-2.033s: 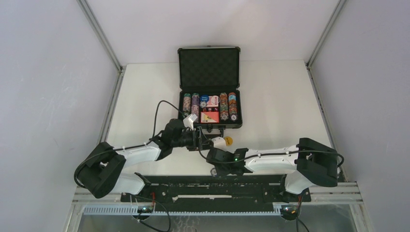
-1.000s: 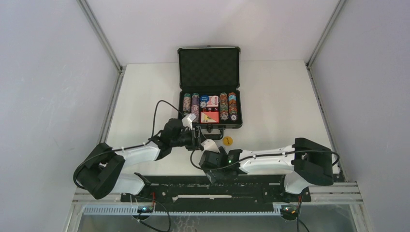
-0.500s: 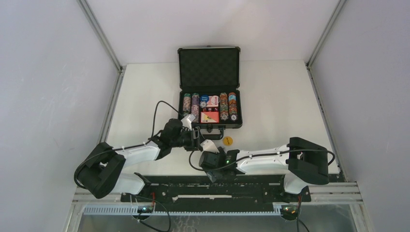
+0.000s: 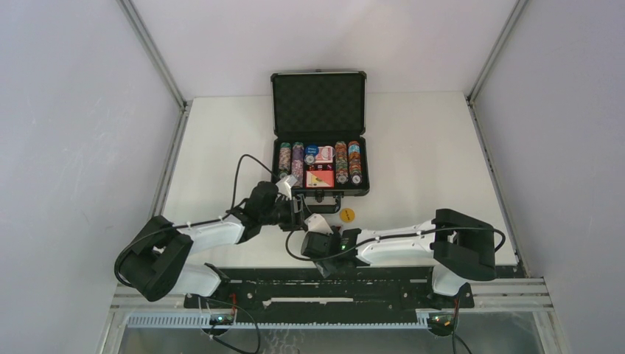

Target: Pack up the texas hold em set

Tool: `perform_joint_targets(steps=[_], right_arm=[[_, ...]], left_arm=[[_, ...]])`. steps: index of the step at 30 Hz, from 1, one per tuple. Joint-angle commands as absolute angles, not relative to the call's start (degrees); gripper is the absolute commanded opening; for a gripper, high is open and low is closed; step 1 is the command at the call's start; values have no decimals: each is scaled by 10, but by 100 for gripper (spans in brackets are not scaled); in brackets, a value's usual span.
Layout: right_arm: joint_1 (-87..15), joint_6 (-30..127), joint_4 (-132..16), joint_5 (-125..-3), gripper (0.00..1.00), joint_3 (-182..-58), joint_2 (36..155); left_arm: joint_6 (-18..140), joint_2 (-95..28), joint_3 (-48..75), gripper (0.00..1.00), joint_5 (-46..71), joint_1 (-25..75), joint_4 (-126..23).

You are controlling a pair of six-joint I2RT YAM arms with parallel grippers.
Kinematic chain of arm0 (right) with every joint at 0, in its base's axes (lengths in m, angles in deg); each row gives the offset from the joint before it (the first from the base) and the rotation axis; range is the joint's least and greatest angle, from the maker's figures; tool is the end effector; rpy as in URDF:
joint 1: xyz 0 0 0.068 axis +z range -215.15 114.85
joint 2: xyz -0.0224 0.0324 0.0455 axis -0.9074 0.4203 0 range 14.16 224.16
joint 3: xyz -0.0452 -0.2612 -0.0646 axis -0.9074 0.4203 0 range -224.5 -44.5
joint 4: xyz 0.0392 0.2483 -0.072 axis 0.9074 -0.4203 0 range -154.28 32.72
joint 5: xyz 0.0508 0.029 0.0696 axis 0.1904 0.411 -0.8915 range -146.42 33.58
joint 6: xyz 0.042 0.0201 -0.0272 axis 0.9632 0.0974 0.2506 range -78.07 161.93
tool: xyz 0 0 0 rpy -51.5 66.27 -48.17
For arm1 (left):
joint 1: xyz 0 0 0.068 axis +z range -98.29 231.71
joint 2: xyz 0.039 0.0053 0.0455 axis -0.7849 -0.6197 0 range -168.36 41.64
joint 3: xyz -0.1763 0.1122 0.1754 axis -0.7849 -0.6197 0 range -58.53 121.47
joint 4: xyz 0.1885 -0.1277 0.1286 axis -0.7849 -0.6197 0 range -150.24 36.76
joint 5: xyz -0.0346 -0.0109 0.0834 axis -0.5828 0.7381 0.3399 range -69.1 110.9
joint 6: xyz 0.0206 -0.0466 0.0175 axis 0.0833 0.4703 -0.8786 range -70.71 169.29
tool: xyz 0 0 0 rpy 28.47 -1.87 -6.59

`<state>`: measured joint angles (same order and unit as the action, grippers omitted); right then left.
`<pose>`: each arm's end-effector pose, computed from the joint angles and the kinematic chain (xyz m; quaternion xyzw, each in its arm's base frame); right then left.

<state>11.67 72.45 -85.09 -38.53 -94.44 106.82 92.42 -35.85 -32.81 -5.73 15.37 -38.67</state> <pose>0.0765 0.2788 0.1533 -0.3586 0.9056 0.0437 0.2223 0.1886 -0.1586 0.1519 0.0506 0.8762 -0.4352 0.2008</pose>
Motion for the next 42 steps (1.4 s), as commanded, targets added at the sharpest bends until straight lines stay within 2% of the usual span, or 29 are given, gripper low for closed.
perform_joint_targets(steps=[1, 16, 20, 27, 42], right_arm=[[140, 685, -821, -415, 66, -979, 1097], [150, 694, -826, -408, 51, -985, 1118], [150, 692, -823, -407, 50, -985, 1120], [150, 695, -831, -396, 41, -985, 1122], [132, 690, -861, -358, 36, -985, 1075]], left_arm=[[937, -349, -312, 69, -81, 144, -324], [937, -346, -313, 69, -81, 145, -324], [937, -347, -313, 69, -81, 145, -324], [937, -348, -313, 69, -81, 144, -324], [938, -344, -318, 69, -75, 149, -324]])
